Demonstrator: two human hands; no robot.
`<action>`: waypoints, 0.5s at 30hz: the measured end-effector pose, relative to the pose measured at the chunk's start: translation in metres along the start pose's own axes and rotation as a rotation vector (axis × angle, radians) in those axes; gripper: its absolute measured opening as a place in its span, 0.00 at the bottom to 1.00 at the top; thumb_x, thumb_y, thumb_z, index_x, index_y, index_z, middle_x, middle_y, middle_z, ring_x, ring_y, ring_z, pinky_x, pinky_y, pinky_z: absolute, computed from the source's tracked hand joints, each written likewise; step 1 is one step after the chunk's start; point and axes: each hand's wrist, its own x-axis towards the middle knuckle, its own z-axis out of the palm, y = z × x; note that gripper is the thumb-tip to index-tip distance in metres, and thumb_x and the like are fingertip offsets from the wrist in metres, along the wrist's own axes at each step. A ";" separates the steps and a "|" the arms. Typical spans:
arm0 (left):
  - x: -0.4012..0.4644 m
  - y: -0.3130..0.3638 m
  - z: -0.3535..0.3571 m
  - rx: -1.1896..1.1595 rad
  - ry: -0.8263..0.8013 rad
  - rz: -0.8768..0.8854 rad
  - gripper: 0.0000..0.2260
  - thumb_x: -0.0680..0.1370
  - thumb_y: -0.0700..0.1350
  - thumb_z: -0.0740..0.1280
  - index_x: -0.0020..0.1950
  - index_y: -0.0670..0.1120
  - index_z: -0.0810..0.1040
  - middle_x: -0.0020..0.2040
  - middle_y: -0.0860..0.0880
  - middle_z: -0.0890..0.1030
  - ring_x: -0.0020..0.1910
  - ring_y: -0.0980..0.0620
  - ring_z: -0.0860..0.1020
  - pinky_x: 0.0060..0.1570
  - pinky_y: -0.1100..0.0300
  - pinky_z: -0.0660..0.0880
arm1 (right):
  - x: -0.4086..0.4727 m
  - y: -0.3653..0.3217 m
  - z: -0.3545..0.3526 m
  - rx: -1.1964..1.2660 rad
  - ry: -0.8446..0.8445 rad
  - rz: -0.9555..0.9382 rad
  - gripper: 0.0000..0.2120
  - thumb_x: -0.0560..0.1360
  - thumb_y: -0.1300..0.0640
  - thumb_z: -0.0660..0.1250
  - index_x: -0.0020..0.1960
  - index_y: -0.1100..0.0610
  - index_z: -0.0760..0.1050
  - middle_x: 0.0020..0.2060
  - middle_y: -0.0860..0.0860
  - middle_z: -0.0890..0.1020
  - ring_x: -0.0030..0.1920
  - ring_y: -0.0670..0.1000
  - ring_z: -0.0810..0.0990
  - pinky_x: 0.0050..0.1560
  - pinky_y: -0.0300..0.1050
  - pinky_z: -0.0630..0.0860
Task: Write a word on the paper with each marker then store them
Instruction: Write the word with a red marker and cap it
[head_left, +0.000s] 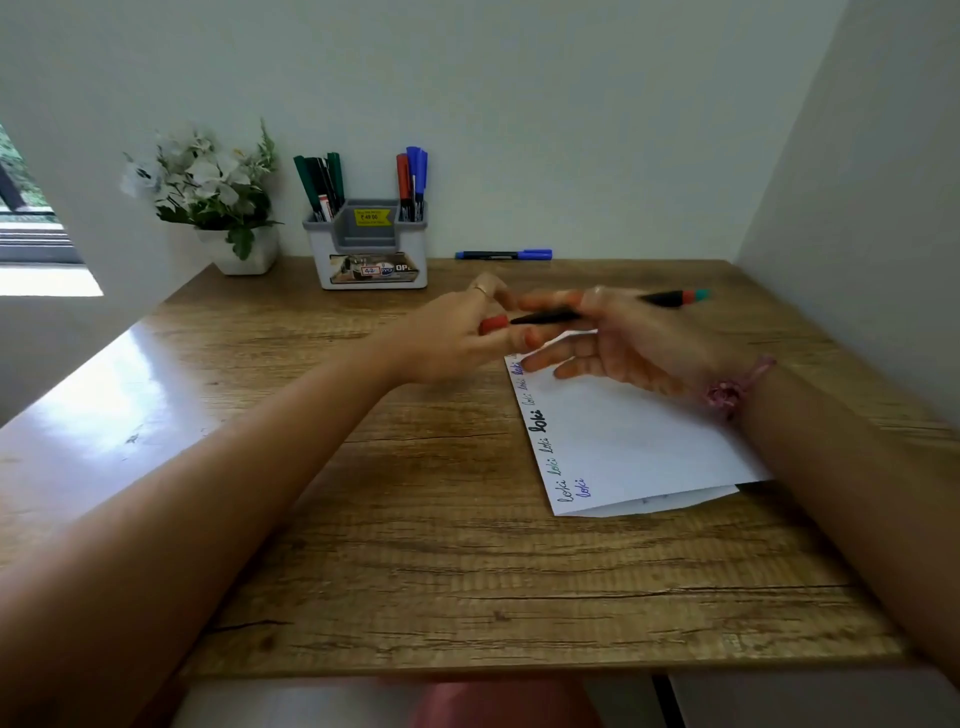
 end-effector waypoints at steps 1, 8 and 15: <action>-0.002 -0.003 -0.003 0.001 -0.013 -0.040 0.32 0.71 0.66 0.56 0.68 0.47 0.62 0.46 0.52 0.76 0.40 0.60 0.72 0.39 0.66 0.66 | 0.000 0.002 -0.003 0.044 0.069 -0.030 0.20 0.78 0.52 0.50 0.63 0.58 0.73 0.49 0.56 0.83 0.49 0.54 0.83 0.46 0.41 0.78; -0.003 -0.003 0.004 0.133 -0.321 -0.147 0.35 0.71 0.66 0.63 0.74 0.55 0.56 0.63 0.48 0.72 0.52 0.53 0.71 0.52 0.61 0.67 | 0.005 0.026 0.005 0.042 0.460 -0.023 0.14 0.77 0.56 0.55 0.42 0.58 0.77 0.25 0.51 0.72 0.26 0.47 0.70 0.29 0.40 0.67; -0.008 0.001 -0.001 0.332 -0.498 -0.219 0.41 0.66 0.70 0.61 0.75 0.62 0.49 0.73 0.46 0.57 0.70 0.43 0.61 0.67 0.49 0.60 | 0.002 0.020 0.018 -0.033 0.416 -0.005 0.13 0.78 0.58 0.55 0.48 0.59 0.77 0.27 0.51 0.75 0.28 0.47 0.74 0.29 0.39 0.71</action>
